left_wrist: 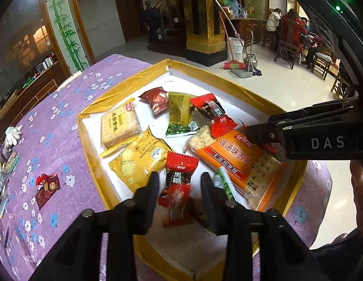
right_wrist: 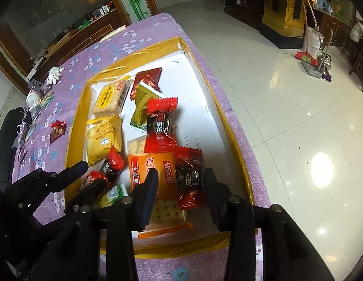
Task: Organize snacks
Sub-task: 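Open both grippers to drop the red candies into the tray, then move the left gripper toward the red chocolate packet on the tablecloth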
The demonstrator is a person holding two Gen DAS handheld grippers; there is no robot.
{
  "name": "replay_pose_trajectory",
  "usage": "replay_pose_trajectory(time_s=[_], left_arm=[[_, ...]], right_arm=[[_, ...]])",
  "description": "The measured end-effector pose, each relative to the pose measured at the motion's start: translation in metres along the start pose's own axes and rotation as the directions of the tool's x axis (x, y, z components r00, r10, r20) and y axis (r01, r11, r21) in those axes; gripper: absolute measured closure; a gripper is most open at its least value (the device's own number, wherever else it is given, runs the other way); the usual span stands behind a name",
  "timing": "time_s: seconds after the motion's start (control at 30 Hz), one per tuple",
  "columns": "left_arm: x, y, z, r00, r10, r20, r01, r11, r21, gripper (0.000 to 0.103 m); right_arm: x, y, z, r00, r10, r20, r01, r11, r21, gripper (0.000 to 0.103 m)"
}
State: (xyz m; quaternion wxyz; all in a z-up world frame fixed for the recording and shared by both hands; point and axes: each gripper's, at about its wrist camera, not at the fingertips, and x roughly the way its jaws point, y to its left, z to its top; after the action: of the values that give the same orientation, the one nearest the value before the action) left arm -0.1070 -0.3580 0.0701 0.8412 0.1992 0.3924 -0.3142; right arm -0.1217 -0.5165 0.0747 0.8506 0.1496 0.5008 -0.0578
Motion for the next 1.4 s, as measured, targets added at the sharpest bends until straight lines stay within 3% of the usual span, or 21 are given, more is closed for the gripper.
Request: replay_pose_trajectory(time_s=[0.33,0.5,0.9,1.13,1.4], left_arm=[[-0.022,0.03,-0.009,0.998,0.025,0.058,-0.021,0.997,-0.078,0.059],[-0.031,0.055,-0.022,0.996,0.058,0.07,-0.047,0.987,-0.151,0.058],[-0.037,0.135,-0.051,0.993,0.113,0.029,-0.096,0.933,-0.346,0.055],[-0.036,0.178,-0.05,0.991,0.134,0.02,-0.115,0.912,-0.394,0.055],[-0.028,0.225,-0.04,0.991,0.129,-0.023,-0.126,0.895,-0.429,0.055]], right_arm=[[-0.016,0.017,0.0,0.997,0.028,0.077,-0.029,1.0,0.008,0.061],[-0.013,0.035,-0.002,0.997,0.043,0.065,-0.043,0.999,-0.014,0.061],[-0.008,0.073,-0.008,0.997,0.061,0.051,-0.058,0.996,-0.065,0.061],[-0.012,0.092,-0.015,0.997,0.057,0.055,-0.049,0.99,-0.129,0.061],[-0.022,0.086,-0.015,0.997,0.012,0.079,-0.003,0.994,-0.109,0.061]])
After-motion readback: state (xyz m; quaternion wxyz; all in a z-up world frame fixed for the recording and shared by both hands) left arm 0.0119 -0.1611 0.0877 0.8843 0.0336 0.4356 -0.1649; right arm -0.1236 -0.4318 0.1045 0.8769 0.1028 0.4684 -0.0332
